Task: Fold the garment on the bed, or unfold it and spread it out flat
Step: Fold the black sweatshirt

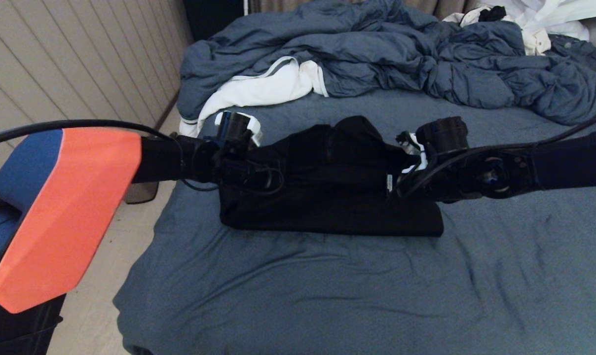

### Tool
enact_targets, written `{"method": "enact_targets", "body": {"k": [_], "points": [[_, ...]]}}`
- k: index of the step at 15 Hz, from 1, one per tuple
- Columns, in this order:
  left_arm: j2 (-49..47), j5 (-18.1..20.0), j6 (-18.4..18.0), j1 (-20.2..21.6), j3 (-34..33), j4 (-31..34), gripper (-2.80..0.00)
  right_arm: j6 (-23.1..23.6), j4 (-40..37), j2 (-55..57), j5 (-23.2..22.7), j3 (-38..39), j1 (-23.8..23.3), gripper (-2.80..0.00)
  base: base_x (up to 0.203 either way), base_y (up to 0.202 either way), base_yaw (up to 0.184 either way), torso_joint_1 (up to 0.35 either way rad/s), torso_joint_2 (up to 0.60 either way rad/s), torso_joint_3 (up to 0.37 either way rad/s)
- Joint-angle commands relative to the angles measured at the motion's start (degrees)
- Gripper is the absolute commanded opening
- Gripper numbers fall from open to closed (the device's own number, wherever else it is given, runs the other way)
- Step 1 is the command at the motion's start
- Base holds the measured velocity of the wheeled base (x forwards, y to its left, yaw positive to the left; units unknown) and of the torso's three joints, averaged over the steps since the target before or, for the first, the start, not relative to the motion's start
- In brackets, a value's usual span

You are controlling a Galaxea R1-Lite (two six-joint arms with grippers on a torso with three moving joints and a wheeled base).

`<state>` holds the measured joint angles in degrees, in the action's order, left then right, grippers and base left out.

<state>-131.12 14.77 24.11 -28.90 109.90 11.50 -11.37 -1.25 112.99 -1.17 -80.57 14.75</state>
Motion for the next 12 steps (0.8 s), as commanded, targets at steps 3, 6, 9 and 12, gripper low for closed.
{"method": "enact_targets", "body": {"k": [3, 6, 9, 12], "points": [[-1.33, -3.42, 0.64, -0.28, -1.37, -0.23, -2.8, 0.03, -0.3, 4.85, 1.89, -3.53, 5.99, -2.8, 0.0, 0.0, 0.0, 0.0, 0.0, 0.0], [-0.4, -3.52, 2.19, -0.19, -2.36, -0.96, -2.8, 0.09, -0.49, 7.76, 6.12, -8.18, 7.39, -2.8, 0.0, 0.0, 0.0, 0.0, 0.0, 0.0], [0.77, -3.62, 2.78, -0.01, -3.63, -3.83, -2.8, 0.12, -0.78, 7.42, 6.97, -10.57, 7.49, -2.8, 0.0, 0.0, 0.0, 0.0, 0.0, 0.0], [0.78, -3.61, 4.29, -0.01, -4.35, -5.09, -2.8, 0.04, -2.41, 8.84, 7.06, -12.65, 8.09, -2.8, 0.0, 0.0, 0.0, 0.0, 0.0, 0.0]]}}
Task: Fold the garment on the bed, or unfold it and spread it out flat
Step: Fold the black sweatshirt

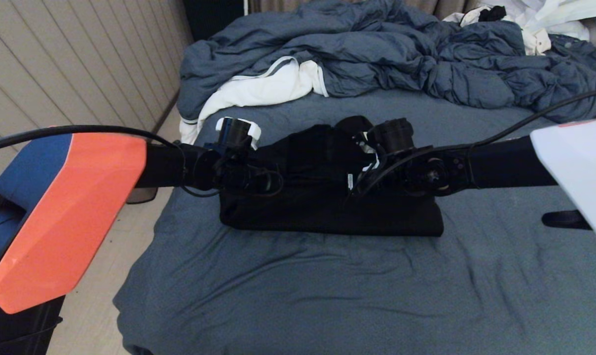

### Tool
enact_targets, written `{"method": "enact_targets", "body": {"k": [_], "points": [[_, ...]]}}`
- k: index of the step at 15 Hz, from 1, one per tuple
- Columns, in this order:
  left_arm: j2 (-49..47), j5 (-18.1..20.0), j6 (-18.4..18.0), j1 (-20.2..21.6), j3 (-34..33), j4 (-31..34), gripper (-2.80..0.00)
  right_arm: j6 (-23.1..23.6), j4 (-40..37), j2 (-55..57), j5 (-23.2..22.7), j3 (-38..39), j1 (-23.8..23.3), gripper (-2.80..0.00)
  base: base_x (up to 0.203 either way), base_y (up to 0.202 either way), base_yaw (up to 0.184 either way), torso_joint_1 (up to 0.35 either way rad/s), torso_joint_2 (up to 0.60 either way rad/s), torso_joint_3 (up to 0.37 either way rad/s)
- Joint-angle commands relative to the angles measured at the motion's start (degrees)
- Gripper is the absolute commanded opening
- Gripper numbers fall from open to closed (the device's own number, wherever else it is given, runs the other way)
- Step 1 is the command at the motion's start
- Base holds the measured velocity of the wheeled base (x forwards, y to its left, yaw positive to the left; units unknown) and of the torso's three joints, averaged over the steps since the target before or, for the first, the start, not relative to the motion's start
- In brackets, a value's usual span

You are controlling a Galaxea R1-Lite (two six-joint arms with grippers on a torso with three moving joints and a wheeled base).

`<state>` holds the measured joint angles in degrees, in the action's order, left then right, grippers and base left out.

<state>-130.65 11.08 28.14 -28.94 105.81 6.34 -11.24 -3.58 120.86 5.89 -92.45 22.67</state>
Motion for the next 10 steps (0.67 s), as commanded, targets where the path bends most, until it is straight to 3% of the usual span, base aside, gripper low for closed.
{"method": "enact_targets", "body": {"k": [1, 7, 10], "points": [[0.3, -0.01, 1.04, 0.02, -0.52, -0.62, -2.8, -0.1, -0.1, 2.25, 0.25, -2.17, 0.18, -2.8, 0.0, 0.0, 0.0, 0.0, 0.0, 0.0], [1.8, -0.01, 1.57, 0.08, -3.05, -3.21, -2.8, -0.33, -5.31, 8.77, 4.2, -16.81, 0.75, -2.8, 0.0, 0.0, 0.0, 0.0, 0.0, 0.0], [2.16, -0.01, 1.67, 0.46, -3.07, -3.88, -2.8, -0.63, -6.1, 6.49, 4.31, -16.13, 1.85, -2.8, 0.0, 0.0, 0.0, 0.0, 0.0, 0.0]]}}
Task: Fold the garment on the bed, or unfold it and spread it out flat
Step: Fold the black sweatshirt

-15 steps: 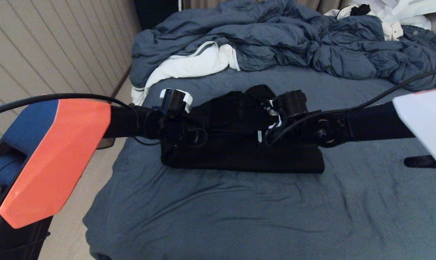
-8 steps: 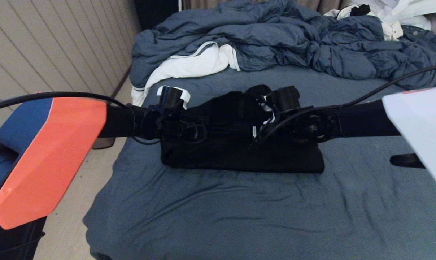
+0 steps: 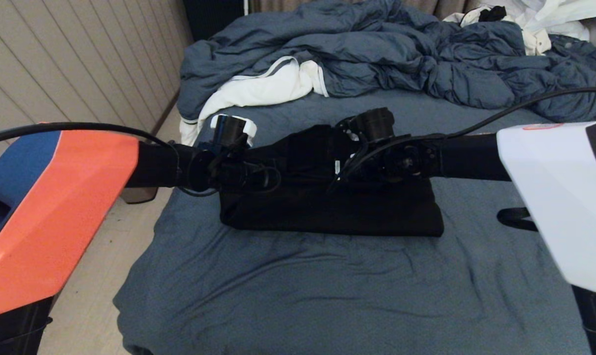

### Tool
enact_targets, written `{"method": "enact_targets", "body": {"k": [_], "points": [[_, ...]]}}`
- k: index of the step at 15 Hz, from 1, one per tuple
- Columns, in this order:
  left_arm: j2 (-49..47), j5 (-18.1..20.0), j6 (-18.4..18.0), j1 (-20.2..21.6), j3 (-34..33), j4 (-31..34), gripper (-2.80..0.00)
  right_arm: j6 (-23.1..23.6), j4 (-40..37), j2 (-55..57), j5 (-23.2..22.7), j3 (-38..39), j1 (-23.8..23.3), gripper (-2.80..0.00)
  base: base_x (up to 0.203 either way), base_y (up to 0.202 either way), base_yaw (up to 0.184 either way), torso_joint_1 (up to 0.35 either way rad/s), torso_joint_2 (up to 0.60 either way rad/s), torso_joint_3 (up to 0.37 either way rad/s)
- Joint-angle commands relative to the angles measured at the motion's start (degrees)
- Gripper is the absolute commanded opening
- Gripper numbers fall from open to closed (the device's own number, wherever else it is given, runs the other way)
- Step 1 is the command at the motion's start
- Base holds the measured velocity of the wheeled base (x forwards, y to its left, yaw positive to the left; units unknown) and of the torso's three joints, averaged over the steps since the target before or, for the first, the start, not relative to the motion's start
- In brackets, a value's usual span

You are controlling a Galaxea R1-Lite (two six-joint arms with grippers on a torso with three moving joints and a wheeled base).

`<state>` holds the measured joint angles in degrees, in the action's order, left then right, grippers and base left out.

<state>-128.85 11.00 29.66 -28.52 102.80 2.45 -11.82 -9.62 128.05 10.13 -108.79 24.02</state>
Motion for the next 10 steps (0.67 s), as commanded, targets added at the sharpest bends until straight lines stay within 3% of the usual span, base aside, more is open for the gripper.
{"method": "enact_targets", "body": {"k": [1, 5, 10], "points": [[0.44, 0.08, 0.57, 0.04, -0.06, -0.07, -2.8, -0.18, -0.05, -2.47, 0.04, 2.27, 0.74, -2.8, 0.0, 0.0, 0.0, 0.0, 0.0, 0.0], [0.35, 0.08, 1.01, 0.04, -0.15, -0.16, -2.8, -0.46, 0.41, -8.86, -0.3, 12.83, 2.75, -2.8, 0.0, 0.0, 0.0, 0.0, 0.0, 0.0], [0.35, 0.17, 2.24, 0.48, -1.2, -1.9, -2.8, -0.33, 0.51, -3.3, -0.13, 10.36, 3.17, -2.8, 0.0, 0.0, 0.0, 0.0, 0.0, 0.0]]}}
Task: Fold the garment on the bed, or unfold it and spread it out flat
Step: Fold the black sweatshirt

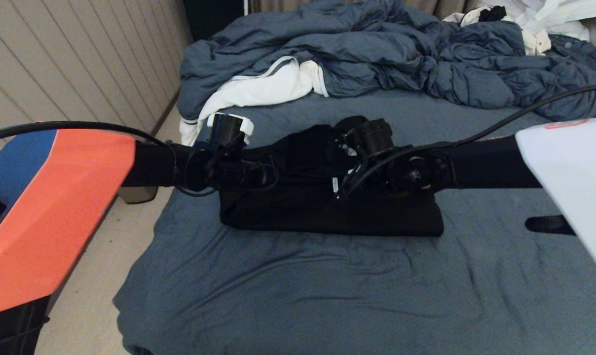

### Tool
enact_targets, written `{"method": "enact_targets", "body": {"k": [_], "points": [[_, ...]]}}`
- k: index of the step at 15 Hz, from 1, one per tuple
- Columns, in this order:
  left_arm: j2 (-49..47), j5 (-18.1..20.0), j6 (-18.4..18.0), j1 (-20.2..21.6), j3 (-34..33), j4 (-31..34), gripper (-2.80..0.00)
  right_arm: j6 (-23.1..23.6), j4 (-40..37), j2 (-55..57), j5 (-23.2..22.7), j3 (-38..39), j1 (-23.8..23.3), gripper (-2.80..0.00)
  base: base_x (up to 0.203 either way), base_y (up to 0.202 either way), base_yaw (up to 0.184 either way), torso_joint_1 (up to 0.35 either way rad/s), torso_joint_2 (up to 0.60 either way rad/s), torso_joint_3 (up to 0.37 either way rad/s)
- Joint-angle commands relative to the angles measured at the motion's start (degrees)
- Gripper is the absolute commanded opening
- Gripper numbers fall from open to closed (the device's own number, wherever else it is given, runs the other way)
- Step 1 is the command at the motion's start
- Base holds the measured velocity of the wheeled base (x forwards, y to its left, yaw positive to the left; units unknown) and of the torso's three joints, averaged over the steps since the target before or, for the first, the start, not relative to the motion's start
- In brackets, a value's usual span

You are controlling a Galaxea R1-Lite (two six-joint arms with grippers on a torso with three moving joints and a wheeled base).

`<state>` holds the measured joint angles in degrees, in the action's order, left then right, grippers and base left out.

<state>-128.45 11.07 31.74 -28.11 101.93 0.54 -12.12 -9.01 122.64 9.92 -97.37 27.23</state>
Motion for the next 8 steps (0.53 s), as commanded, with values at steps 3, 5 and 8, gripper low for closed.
{"method": "enact_targets", "body": {"k": [3, 5, 8], "points": [[-0.04, 0.09, 0.16, 0.07, -0.85, -0.46, -2.8, 0.04, -0.27, 5.98, 0.28, -7.03, -0.48, -2.8, 0.0, 0.0, 0.0, 0.0, 0.0, 0.0], [-0.04, 0.09, 0.16, 0.07, -0.85, -0.46, -2.8, 0.29, -0.58, 8.83, 0.86, -12.06, -0.59, -2.8, 0.0, 0.0, 0.0, 0.0, 0.0, 0.0], [-0.13, 0.18, 0.16, -0.01, -0.94, -0.46, -2.8, 2.52, 0.1, 11.33, 1.41, -15.21, -0.95, -2.8, 0.0, 0.0, 0.0, 0.0, 0.0, 0.0]]}}
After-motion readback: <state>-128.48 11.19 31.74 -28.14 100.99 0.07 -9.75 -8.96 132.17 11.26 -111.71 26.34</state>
